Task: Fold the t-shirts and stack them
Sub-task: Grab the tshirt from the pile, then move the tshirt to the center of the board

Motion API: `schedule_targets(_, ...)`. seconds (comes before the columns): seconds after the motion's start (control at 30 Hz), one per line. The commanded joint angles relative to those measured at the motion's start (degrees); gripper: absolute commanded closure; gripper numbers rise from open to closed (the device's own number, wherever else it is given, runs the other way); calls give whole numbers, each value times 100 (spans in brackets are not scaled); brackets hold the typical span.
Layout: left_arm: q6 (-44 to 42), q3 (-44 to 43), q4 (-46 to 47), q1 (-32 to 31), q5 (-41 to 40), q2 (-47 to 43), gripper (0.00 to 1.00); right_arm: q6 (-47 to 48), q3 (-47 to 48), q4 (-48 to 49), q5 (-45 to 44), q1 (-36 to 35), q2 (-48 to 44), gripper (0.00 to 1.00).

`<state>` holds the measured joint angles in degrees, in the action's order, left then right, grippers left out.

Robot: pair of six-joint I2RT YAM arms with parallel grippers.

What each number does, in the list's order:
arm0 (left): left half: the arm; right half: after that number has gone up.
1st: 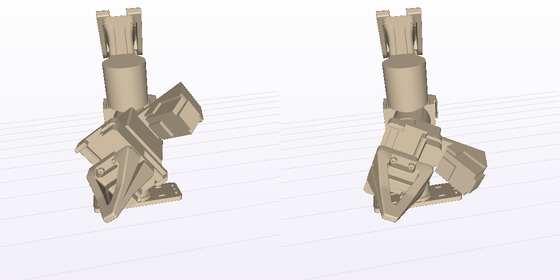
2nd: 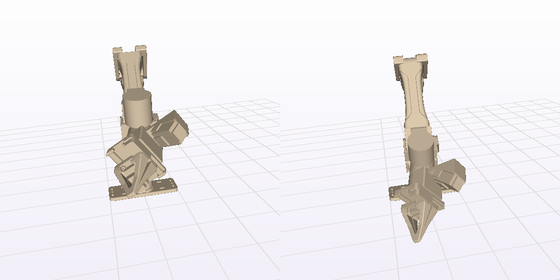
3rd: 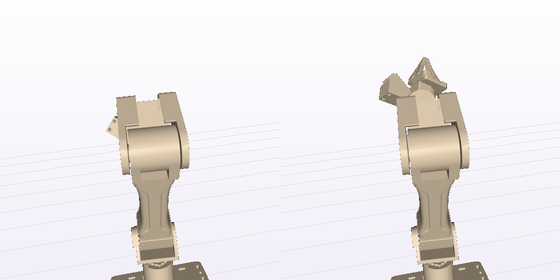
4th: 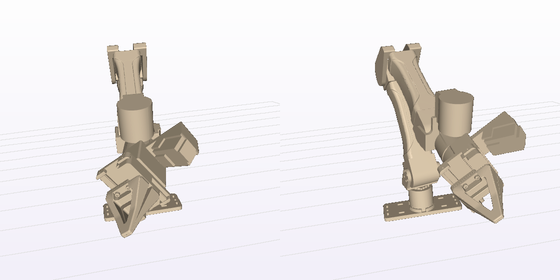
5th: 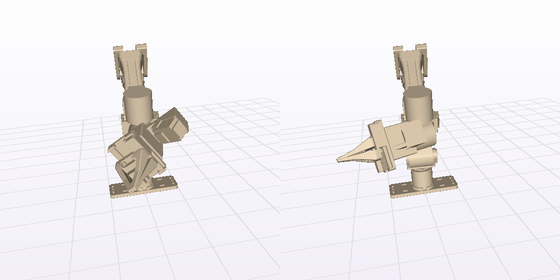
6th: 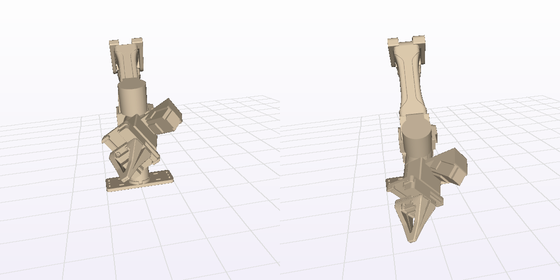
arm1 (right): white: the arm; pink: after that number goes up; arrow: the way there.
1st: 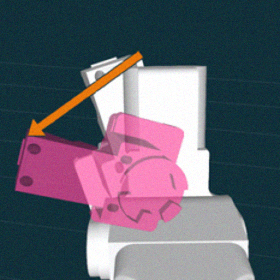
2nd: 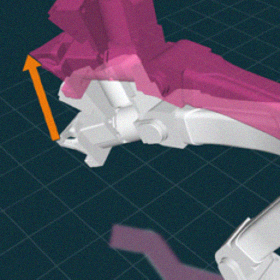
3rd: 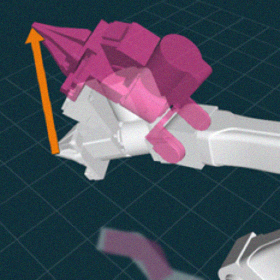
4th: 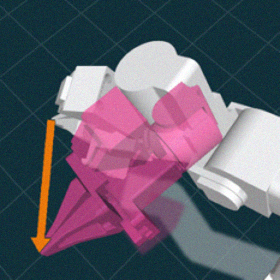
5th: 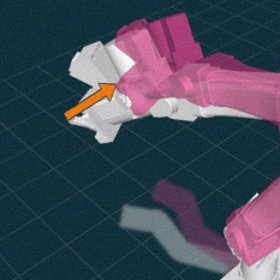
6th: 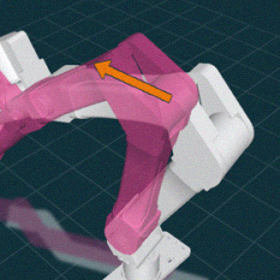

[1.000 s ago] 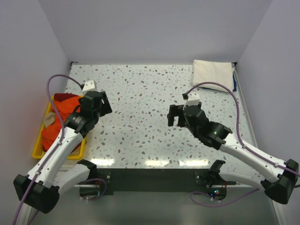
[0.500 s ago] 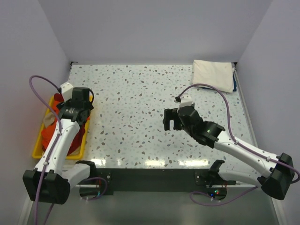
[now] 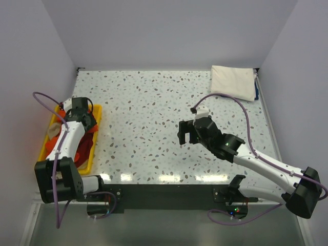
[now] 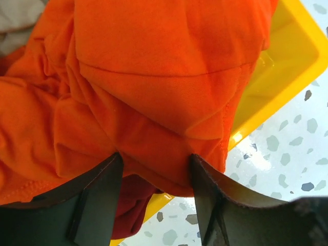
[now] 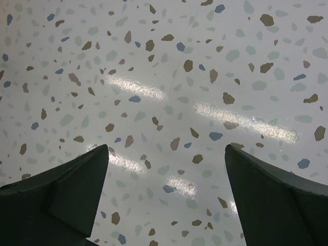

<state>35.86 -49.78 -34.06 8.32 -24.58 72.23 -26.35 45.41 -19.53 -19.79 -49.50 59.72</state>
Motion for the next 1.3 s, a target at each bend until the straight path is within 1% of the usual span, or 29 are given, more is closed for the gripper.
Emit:
schedule_targets(0.0, -8, 39, 383, 170, 366, 133, 42, 77, -14, 248, 45, -8, -75, 1)
schedule_targets(0.03, -17, 21, 374, 205, 392, 151, 47, 77, -23, 265, 54, -16, -66, 1)
schedule_targets(0.07, -17, -5, 322, 214, 384, 134, 56, 86, -41, 283, 72, -8, -57, 1)
schedule_targets(0.13, -44, -102, 260, 214, 349, -6, 64, 77, -58, 300, 89, -8, -31, 1)
schedule_targets(0.17, -70, -128, 208, 214, 340, -85, 72, 77, -41, 301, 98, -8, -14, 1)
schedule_targets(0.23, -193, -242, 181, 214, 340, -313, 80, 95, -6, 283, 125, -16, 4, 1)
schedule_targets(0.27, -228, -278, 129, 214, 331, -393, 88, 95, 12, 283, 159, -8, 22, 1)
schedule_targets(0.37, -386, -497, -20, 214, 348, -700, 100, 121, 38, 309, 256, -8, 22, 1)
schedule_targets(0.53, -623, -1077, -188, 214, 427, -1306, 100, 139, 100, 336, 406, -8, 48, 1)
schedule_targets(0.57, -685, -1182, -197, 214, 549, -1377, 100, 147, 126, 327, 423, -8, 57, 1)
schedule_targets(0.63, -764, -1603, -241, 214, 673, -1518, 100, 156, 144, 336, 511, -16, 83, 1)
schedule_targets(0.73, -887, -2271, -241, 214, 1304, -1536, 100, 174, 161, 432, 643, -8, 101, 1)
schedule_targets(0.77, -948, -2456, -111, 206, 1907, -1501, 100, 165, 187, 450, 661, -16, 101, 1)
schedule_targets(0.83, -1011, -2922, 48, 162, 2569, -1422, 100, 174, 266, 476, 766, -8, 118, 1)
schedule_targets(0.87, -1010, -3037, 336, 153, 3242, -1404, 100, 183, 302, 476, 810, -8, 118, 1)
schedule_targets(0.9, -906, -3238, 504, 144, 3545, -1404, 100, 218, 345, 476, 845, -8, 127, 1)
schedule_targets(0.93, -827, -3336, 889, 109, 3835, -1378, 100, 253, 433, 476, 915, -8, 127, 1)
schedule_targets(0.97, -748, -3432, 1093, 74, 4342, -1352, 100, 279, 477, 485, 942, -16, 127, 1)
schedule_targets(1.07, -387, -3915, 1796, -172, 4907, -1203, 100, 350, 601, 503, 960, -8, 110, 1)
schedule_targets(1.1, -256, -4239, 1911, -268, 4997, -1141, 100, 350, 627, 503, 968, -8, 101, 1)
schedule_targets(1.13, -211, -4425, 2095, -530, 5076, -975, 100, 350, 662, 511, 960, -8, 92, 1)
schedule_targets(1.2, -88, -4950, 2289, -787, 5235, -790, 100, 324, 662, 538, 933, -8, 39, 1)
schedule_targets(1.23, 26, -5076, 2577, -1127, 5340, -615, 100, 323, 636, 581, 925, -8, 13, 1)
schedule_targets(1.27, 166, -5181, 2728, -1191, 5602, -535, 100, 306, 627, 599, 907, -8, -31, 1)
